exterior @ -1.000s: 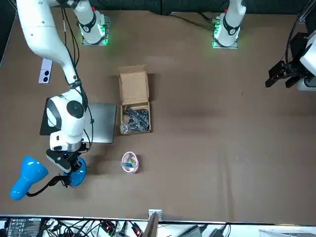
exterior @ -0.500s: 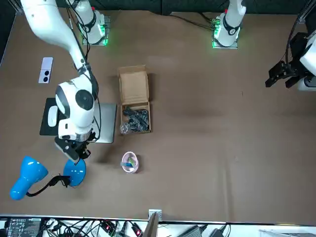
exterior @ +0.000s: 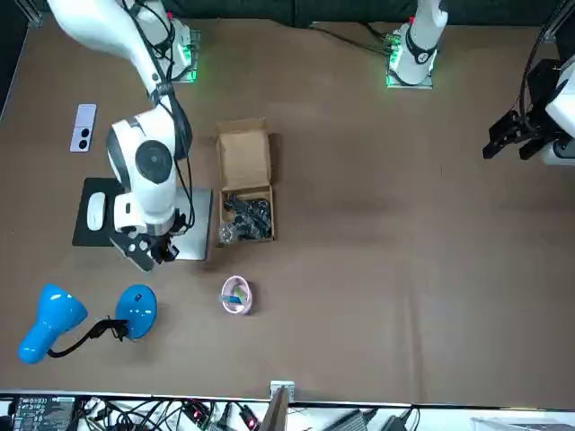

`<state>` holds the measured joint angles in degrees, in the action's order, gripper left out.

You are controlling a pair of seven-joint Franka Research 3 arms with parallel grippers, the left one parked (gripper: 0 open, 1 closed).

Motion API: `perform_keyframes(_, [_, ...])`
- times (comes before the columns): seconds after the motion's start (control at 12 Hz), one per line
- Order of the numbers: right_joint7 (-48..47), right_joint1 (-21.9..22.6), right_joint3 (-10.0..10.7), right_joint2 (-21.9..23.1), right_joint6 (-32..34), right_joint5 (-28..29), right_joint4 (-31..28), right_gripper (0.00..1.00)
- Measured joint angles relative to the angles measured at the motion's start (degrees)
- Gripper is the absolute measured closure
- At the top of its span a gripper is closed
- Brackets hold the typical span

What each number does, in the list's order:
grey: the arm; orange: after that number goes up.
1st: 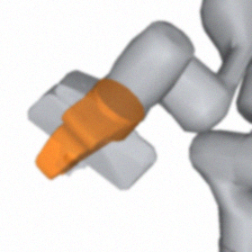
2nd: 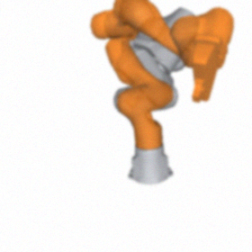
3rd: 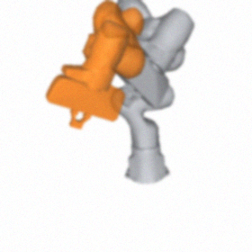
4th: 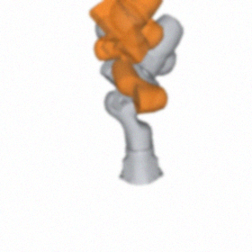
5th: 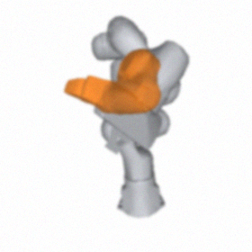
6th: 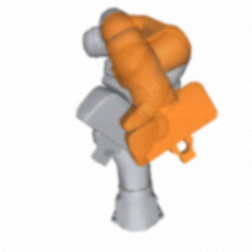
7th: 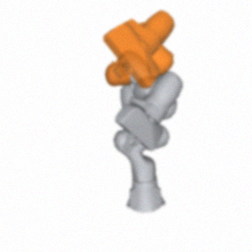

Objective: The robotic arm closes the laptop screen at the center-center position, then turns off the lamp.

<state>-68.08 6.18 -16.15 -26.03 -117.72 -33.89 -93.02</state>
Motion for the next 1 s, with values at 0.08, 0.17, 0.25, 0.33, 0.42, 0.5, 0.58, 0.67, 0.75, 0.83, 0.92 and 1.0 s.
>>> perform_keyframes(0.08, [2.0, 0.0, -0.5, 1.4, 1.7, 2.6, 0.0, 0.98])
perform_keyframes(0.17, [4.5, 0.0, -0.8, 2.9, 3.5, 5.2, 0.0, 0.98])
perform_keyframes(0.25, [7.4, 0.0, -1.0, 4.5, 5.3, 8.2, 0.0, 0.98])
perform_keyframes(0.33, [10.6, 0.0, -1.0, 6.1, 7.1, 11.1, 0.0, 0.98])
perform_keyframes(0.42, [13.8, -0.1, -1.0, 7.8, 9.1, 13.8, 0.0, 0.98])
perform_keyframes(0.5, [16.5, -0.2, -1.0, 9.5, 11.2, 16.1, 0.1, 0.98])
perform_keyframes(0.58, [18.4, -0.3, -1.0, 11.1, 13.0, 18.4, 0.1, 0.96])
perform_keyframes(0.67, [19.7, -0.5, -0.9, 12.6, 14.3, 20.8, 0.1, 0.88])
perform_keyframes(0.75, [20.5, -0.6, -0.9, 14.1, 15.7, 23.0, 0.1, 0.77])
perform_keyframes(0.83, [21.2, -0.8, -0.9, 15.4, 17.3, 24.6, 0.1, 0.66])
perform_keyframes(0.92, [22.0, -0.9, -0.8, 16.5, 18.8, 25.7, 0.0, 0.54])
perform_keyframes(1.0, [23.2, -0.9, -0.6, 17.5, 20.0, 26.4, 0.0, 0.43])
